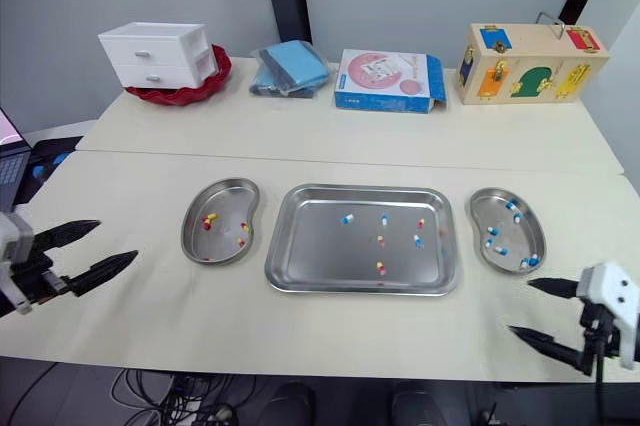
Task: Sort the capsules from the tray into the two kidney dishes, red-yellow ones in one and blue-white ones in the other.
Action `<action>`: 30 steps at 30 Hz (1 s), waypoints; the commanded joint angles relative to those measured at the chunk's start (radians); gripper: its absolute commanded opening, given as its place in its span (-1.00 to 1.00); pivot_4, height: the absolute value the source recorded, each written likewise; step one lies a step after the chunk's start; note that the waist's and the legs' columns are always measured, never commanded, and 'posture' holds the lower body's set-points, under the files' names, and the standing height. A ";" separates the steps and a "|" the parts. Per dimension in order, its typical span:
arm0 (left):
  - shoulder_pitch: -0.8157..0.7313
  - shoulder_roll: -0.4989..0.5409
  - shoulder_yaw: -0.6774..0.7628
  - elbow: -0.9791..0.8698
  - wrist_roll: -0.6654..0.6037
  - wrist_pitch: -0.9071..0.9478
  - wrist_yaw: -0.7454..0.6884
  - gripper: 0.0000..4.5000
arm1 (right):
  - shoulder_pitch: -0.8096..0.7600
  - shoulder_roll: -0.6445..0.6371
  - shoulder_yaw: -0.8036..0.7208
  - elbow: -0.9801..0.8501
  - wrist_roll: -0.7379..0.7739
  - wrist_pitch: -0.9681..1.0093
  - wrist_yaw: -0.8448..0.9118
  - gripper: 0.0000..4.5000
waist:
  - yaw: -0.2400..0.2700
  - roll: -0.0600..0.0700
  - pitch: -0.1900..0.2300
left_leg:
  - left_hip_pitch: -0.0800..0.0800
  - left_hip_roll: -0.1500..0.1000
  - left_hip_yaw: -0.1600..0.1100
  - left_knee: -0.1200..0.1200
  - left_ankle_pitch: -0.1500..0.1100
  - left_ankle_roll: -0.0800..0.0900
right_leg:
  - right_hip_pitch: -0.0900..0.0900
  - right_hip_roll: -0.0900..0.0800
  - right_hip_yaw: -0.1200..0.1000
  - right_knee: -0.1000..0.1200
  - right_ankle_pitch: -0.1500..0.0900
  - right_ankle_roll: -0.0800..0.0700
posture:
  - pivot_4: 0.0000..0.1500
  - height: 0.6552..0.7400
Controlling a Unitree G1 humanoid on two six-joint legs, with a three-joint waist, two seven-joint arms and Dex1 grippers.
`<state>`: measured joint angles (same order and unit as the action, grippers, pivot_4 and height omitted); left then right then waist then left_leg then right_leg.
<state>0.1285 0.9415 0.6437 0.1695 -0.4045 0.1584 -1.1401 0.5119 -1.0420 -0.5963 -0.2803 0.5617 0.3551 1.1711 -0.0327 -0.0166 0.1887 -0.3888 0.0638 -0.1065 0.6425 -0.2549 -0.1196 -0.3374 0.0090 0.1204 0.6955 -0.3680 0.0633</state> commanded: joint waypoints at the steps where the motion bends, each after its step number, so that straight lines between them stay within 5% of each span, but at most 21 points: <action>1: 0.007 0.049 0.015 0.073 0.032 -0.060 -0.020 0.99 | -0.008 -0.041 -0.055 0.067 -0.048 0.020 0.033 1.00 | -0.001 0.000 0.000 | 0.000 0.000 0.000 0.000 0.000 0.000 | 0.000 0.000 0.000 0.000 0.000 0.000 | 1.00 1.00; 17: 0.094 -0.007 0.006 -0.048 -0.026 -0.057 -0.064 0.99 | -0.155 -0.065 -0.031 0.068 -0.031 0.113 0.116 1.00 | -0.003 0.001 0.001 | -0.001 0.001 0.001 -0.001 0.000 0.000 | -0.001 0.000 0.001 0.000 0.000 0.000 | 1.00 1.00; 26: 0.263 -0.265 -0.097 -0.385 -0.118 -0.141 -0.069 0.99 | -0.578 -0.070 0.253 -0.157 0.112 0.344 -0.049 1.00 | -0.021 0.002 0.002 | 0.000 0.001 0.002 0.000 0.000 0.000 | 0.000 0.000 0.002 0.000 0.000 0.000 | 1.00 1.00; 30: 0.267 -0.395 -0.169 -0.435 -0.140 -0.236 -0.058 0.99 | -0.834 0.059 0.486 -0.175 0.103 0.408 -0.140 1.00 | -0.020 0.001 0.001 | -0.001 0.001 0.001 0.000 0.000 0.000 | 0.000 0.000 0.001 0.000 0.000 0.000 | 1.00 1.00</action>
<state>0.3905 0.5631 0.4955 -0.2290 -0.5161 -0.0316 -1.2060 -0.2758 -1.0013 -0.1706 -0.4332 0.6588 0.7380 1.0657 -0.0528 -0.0160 0.1899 -0.3896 0.0646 -0.1054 0.6430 -0.2550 -0.1197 -0.3380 0.0087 0.1216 0.6946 -0.3675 0.0638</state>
